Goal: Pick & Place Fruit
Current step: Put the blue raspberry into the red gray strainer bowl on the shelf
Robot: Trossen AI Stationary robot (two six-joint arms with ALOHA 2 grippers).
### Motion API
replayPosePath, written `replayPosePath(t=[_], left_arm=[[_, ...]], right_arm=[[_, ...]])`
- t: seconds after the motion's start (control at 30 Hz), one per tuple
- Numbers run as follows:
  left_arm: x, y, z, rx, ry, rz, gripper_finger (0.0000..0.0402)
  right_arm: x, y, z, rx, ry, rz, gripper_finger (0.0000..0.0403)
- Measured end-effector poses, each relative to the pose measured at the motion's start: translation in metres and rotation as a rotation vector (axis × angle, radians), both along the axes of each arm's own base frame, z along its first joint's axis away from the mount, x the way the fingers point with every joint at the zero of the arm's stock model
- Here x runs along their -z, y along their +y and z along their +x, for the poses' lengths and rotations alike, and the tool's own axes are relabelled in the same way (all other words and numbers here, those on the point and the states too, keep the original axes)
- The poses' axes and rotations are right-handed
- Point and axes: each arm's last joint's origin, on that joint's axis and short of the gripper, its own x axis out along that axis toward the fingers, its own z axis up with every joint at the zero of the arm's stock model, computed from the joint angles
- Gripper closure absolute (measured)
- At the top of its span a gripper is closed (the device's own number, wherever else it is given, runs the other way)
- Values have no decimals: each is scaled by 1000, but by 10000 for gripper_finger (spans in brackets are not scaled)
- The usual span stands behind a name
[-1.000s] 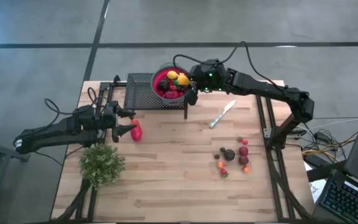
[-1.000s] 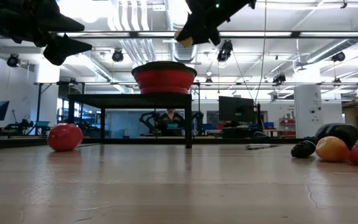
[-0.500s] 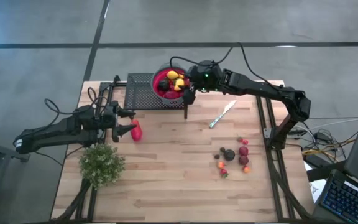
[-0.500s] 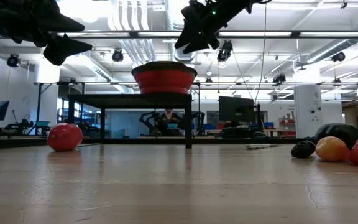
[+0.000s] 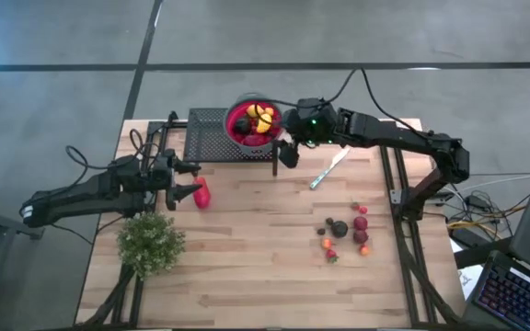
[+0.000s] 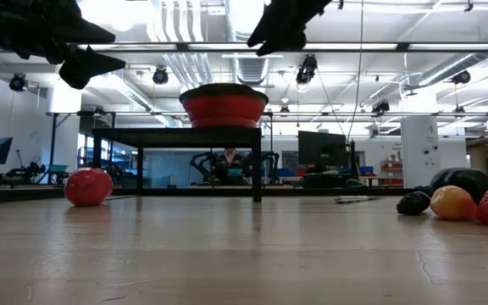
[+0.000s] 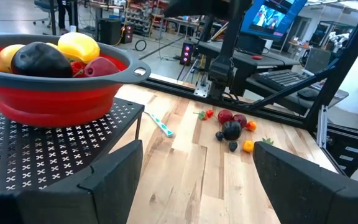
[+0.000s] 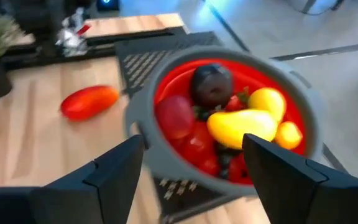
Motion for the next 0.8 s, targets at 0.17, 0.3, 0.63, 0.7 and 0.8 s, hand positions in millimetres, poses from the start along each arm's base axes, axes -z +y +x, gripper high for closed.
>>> replayPosePath(t=[0.17,0.3,0.63,0.7,0.8], left_arm=[[0,0,0,0,0,0,90],[0,0,0,0,0,0,90],[0,0,0,0,0,0,90],[0,0,0,0,0,0,90],[0,0,0,0,0,0,90]], right_arm=[[1,22,-7,-55,81,21,152],[1,35,-15,-59,137,66,161],[16,65,-25,-73,323,159,174],[18,74,-26,-91,345,166,177],[21,89,-27,-126,368,173,182]])
